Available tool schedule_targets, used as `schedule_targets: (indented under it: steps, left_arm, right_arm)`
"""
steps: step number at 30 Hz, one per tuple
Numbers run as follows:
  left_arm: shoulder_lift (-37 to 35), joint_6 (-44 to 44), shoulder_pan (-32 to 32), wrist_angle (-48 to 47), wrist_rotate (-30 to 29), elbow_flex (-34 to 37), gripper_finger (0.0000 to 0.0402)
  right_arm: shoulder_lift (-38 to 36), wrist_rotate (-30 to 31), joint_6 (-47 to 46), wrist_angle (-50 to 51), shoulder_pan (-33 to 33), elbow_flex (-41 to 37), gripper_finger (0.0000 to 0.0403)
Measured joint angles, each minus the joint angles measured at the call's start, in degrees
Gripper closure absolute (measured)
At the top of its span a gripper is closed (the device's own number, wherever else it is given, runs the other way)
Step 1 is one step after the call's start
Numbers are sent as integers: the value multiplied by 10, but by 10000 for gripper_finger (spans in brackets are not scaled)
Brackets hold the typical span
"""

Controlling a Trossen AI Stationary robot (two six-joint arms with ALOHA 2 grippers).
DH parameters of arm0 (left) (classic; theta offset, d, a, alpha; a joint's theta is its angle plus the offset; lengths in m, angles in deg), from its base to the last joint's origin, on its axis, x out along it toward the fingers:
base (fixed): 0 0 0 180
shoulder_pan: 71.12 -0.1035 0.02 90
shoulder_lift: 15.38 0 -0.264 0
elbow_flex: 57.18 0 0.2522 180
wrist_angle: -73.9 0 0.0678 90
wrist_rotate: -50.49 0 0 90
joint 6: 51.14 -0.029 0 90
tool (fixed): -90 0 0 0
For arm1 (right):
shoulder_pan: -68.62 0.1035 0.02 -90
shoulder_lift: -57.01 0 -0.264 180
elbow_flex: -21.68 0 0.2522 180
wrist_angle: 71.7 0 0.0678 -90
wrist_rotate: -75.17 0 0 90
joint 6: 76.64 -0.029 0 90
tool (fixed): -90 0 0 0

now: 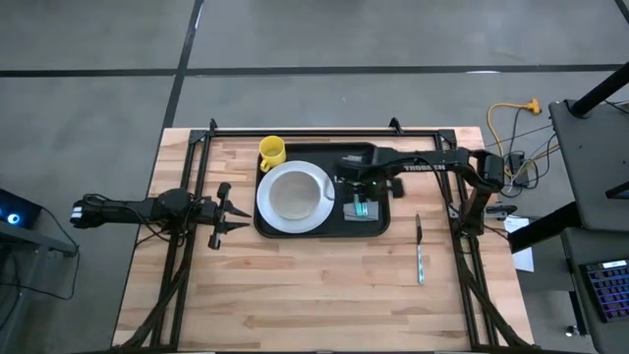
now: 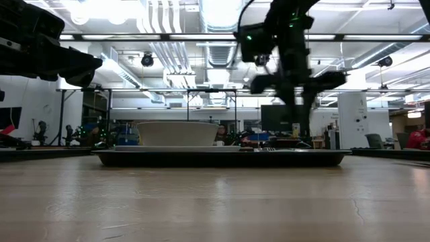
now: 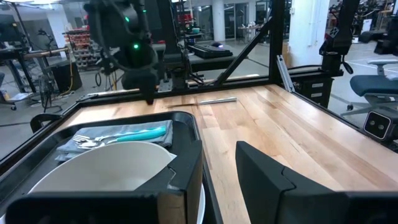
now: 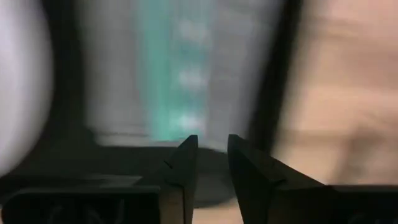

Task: Set up tray
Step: Put the blue knife on the gray napkin to the right of the blue fork

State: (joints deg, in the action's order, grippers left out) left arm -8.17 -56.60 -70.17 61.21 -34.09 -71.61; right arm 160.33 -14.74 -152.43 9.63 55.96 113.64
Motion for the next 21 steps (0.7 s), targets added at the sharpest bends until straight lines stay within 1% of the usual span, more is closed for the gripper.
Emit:
schedule_targets:
  steps: [1,3,8,10,16,21]
  left_arm:
    - [0,0,0,0,0,0,318]
    - [0,0,0,0,0,0,318]
    - [0,0,0,0,0,0,318]
    - [0,0,0,0,0,0,318]
    - [0,0,0,0,0,0,318]
    - [1,0,0,0,0,0,318]
  right_arm:
    - [-4,7,-24,27,7,-4,320]
    - [-23,19,-54,36,26,-22,319]
    - [-95,19,-117,-43,84,-92,322]
    - [-128,29,-146,-64,106,-128,326]
    - [-214,29,-256,-106,195,-230,335]
    - [-254,31,-335,-122,266,-279,330]
